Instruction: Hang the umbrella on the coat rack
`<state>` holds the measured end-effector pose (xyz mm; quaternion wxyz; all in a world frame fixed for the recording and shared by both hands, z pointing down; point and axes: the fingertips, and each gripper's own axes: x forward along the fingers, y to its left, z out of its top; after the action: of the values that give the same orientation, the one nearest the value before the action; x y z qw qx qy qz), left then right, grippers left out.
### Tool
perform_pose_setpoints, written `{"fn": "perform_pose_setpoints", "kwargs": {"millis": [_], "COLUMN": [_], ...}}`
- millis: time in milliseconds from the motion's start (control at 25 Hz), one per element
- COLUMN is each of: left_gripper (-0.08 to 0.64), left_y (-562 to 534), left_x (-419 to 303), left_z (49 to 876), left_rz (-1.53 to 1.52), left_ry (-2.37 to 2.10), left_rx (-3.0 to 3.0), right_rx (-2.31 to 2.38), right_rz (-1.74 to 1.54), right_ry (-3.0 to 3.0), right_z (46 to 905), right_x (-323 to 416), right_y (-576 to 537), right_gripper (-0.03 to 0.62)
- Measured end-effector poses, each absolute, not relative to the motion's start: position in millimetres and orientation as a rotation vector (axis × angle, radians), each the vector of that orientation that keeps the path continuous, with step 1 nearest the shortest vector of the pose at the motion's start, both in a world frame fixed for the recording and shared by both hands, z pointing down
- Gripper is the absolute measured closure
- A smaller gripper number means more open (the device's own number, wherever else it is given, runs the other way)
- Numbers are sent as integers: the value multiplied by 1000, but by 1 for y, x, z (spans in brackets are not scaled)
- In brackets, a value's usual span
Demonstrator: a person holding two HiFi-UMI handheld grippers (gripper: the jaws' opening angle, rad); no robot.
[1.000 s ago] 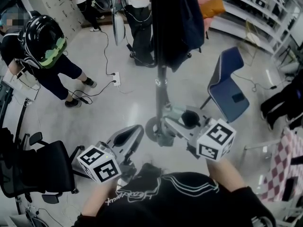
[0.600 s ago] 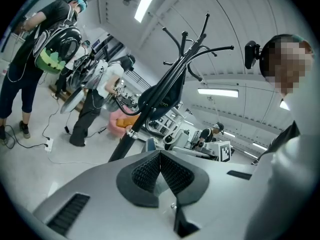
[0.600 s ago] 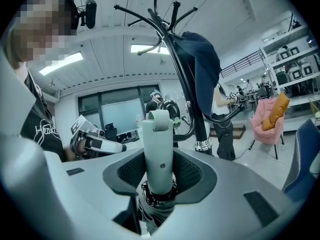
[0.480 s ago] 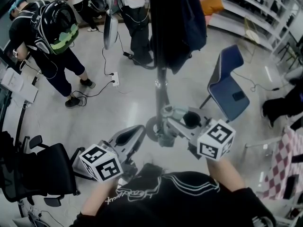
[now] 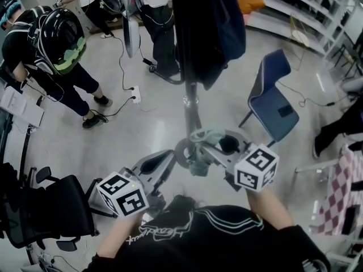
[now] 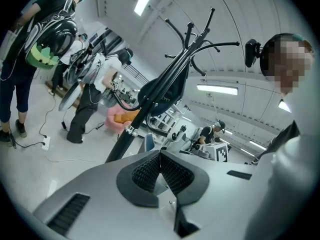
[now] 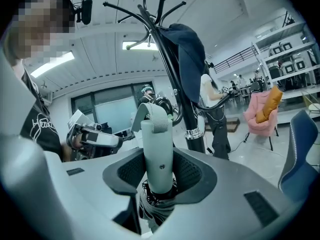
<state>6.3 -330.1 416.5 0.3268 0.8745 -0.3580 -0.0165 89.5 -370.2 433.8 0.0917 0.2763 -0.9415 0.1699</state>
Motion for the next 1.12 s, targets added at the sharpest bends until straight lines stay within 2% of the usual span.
{"fn": "perform_pose_setpoints", "kwargs": {"millis": [400, 800, 960, 1120], "left_gripper": [560, 555, 502, 500], "left_y": [-339, -341, -353, -362], "left_x": [11, 37, 42, 45], "left_z": [418, 386, 384, 387], "left_rz": [-35, -47, -44, -46], "left_ry": [-903, -707, -696, -694], "left_rx": [2297, 2474, 2473, 2462], "right_rx": [843, 852, 859, 876], "right_rz": [535, 535, 542, 542], "right_ry": [-2758, -2756, -2758, -2758], "right_z": [450, 449, 449, 449], "right_x": [91, 84, 83, 84], "right_y": [-378, -380, -382, -385], "right_gripper": [430, 430, 430, 430]}}
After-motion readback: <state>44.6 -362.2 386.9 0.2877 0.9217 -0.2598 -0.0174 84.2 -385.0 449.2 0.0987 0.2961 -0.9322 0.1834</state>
